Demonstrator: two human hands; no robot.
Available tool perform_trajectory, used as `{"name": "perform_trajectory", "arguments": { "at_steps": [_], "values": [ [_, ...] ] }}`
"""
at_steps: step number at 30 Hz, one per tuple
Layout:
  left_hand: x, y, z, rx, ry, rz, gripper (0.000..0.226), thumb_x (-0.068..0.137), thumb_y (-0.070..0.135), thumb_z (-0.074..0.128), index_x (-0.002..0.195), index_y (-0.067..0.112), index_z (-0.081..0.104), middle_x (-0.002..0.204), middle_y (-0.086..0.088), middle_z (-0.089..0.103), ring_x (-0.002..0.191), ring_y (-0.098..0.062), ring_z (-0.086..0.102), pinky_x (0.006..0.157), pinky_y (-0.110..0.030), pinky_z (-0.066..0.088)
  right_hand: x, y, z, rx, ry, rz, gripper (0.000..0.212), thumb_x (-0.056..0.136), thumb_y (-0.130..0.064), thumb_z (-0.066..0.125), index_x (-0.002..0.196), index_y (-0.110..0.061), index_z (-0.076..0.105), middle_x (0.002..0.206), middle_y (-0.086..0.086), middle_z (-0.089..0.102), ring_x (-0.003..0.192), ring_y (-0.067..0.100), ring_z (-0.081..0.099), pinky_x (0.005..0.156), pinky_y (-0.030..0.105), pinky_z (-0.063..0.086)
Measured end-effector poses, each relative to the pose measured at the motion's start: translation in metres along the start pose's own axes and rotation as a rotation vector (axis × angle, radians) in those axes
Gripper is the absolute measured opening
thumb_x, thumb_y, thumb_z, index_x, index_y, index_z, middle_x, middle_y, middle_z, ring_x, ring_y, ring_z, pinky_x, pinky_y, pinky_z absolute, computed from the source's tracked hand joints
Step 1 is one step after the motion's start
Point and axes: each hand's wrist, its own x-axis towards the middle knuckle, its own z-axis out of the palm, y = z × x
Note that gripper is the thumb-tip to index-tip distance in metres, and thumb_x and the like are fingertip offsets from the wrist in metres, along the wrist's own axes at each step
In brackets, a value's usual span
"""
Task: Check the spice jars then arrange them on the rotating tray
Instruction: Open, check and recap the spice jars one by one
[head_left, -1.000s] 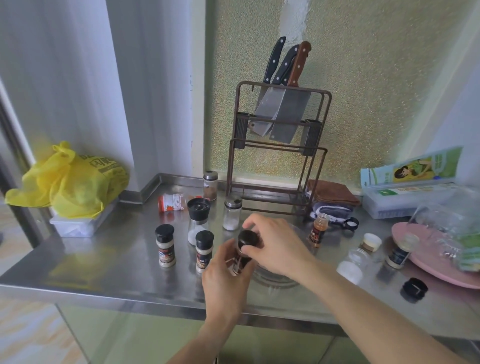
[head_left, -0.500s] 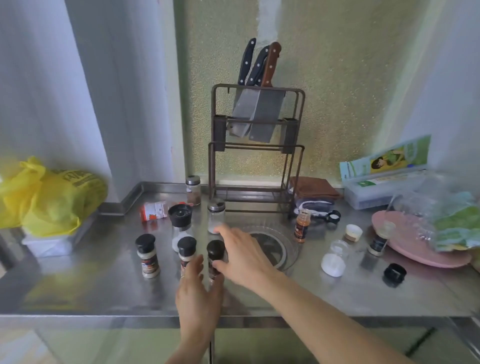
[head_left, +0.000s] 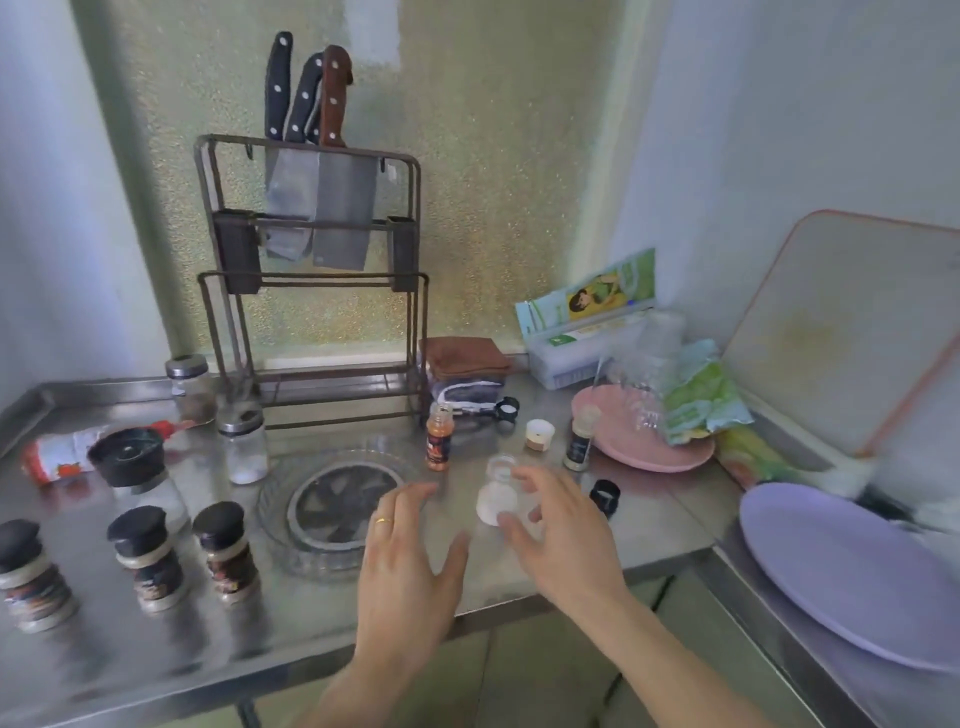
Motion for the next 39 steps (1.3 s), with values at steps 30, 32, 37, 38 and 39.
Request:
{"name": "perform_trajectory", "arguments": {
  "at_steps": [30, 32, 37, 38, 39],
  "values": [
    [0.156, -0.021, 0.074, 0.108, -0.100, -0.369, 0.023, 0.084, 0.026, 0.072, 0.103, 0.015, 0.065, 0.098, -0.003, 0.075, 0.097, -0.028, 0.066, 0.076, -0.034, 0.049, 0.080, 0.088, -0.027, 0.235, 0.039, 0.184, 0.044, 0.075, -0.020, 0.083, 0.114, -0.032, 0.066, 0.105, -0.003, 0.071, 0.093, 0.020, 0.069, 0.087, 0.038, 0.056],
    [0.150, -0.013, 0.061, 0.012, -0.076, -0.345, 0.022, 0.078, 0.031, 0.076, 0.096, 0.023, 0.067, 0.090, 0.007, 0.075, 0.092, -0.023, 0.068, 0.077, -0.036, 0.054, 0.084, 0.069, -0.036, 0.361, 0.052, 0.174, 0.041, 0.075, -0.016, 0.083, 0.108, -0.036, 0.071, 0.104, -0.004, 0.070, 0.088, 0.013, 0.069, 0.085, 0.031, 0.055],
    [0.119, 0.016, 0.012, -0.168, -0.117, -0.251, 0.019, 0.075, 0.023, 0.082, 0.091, 0.027, 0.072, 0.075, 0.011, 0.076, 0.074, -0.010, 0.072, 0.071, -0.028, 0.060, 0.075, 0.016, -0.047, 0.736, 0.045, 0.166, 0.032, 0.076, -0.004, 0.083, 0.093, -0.028, 0.071, 0.093, -0.005, 0.073, 0.075, 0.010, 0.069, 0.069, 0.020, 0.051],
    [0.111, 0.021, 0.002, -0.196, -0.133, -0.227, 0.018, 0.075, 0.019, 0.083, 0.090, 0.024, 0.073, 0.075, 0.009, 0.076, 0.070, -0.009, 0.072, 0.069, -0.028, 0.060, 0.072, 0.006, -0.048, 0.784, 0.050, 0.156, 0.030, 0.076, -0.004, 0.084, 0.092, -0.025, 0.070, 0.095, -0.005, 0.074, 0.077, 0.009, 0.070, 0.067, 0.017, 0.051],
    [0.104, 0.025, -0.008, -0.214, -0.149, -0.206, 0.017, 0.075, 0.014, 0.083, 0.086, 0.024, 0.073, 0.077, 0.008, 0.076, 0.067, -0.009, 0.070, 0.067, -0.027, 0.060, 0.069, -0.003, -0.048, 0.811, 0.048, 0.144, 0.029, 0.075, -0.004, 0.085, 0.091, -0.022, 0.069, 0.096, -0.004, 0.074, 0.080, 0.009, 0.071, 0.069, 0.018, 0.053]
  ]
}}
